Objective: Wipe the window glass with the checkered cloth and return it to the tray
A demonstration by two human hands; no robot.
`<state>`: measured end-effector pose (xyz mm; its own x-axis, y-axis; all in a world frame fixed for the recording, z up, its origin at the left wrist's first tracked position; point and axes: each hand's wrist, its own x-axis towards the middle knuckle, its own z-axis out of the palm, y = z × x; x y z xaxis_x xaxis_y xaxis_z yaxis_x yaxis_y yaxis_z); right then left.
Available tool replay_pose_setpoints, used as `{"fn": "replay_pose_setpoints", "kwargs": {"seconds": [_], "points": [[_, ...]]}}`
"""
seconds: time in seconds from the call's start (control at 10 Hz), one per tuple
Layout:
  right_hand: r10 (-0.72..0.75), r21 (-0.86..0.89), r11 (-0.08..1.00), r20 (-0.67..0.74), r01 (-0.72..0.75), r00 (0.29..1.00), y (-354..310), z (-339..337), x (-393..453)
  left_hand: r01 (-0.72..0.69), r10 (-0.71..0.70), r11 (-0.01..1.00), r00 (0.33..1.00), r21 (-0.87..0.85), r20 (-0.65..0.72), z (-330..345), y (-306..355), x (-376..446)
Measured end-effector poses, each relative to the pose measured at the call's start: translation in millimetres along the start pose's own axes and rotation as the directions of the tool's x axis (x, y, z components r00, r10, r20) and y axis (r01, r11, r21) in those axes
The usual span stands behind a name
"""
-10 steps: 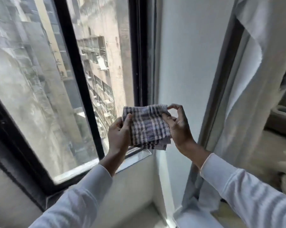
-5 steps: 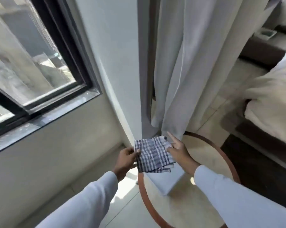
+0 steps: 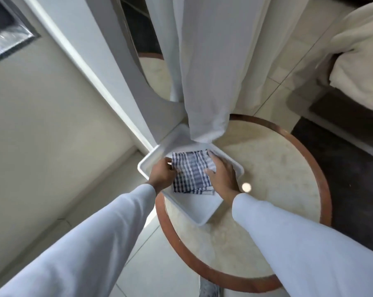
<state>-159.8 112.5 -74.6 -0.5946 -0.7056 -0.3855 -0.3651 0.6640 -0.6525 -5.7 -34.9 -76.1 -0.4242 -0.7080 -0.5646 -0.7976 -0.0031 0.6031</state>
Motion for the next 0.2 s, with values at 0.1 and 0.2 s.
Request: {"fn": "replay_pose_setpoints", "kwargs": {"seconds": [0.1,0.2], "points": [[-0.064,-0.198,0.980,-0.145,0.034,0.987,-1.9,4.9,-6.1,-0.015,0.015,1.000,0.998,0.010,-0.064,-4.3,-3.3,0.9],[-0.076,-0.161,0.986,-0.214,0.041,0.974,-21.0,3.3,-19.2,-0.032,0.043,0.994,0.994,0.103,-0.101,-29.5,-2.5,-12.5]]}}
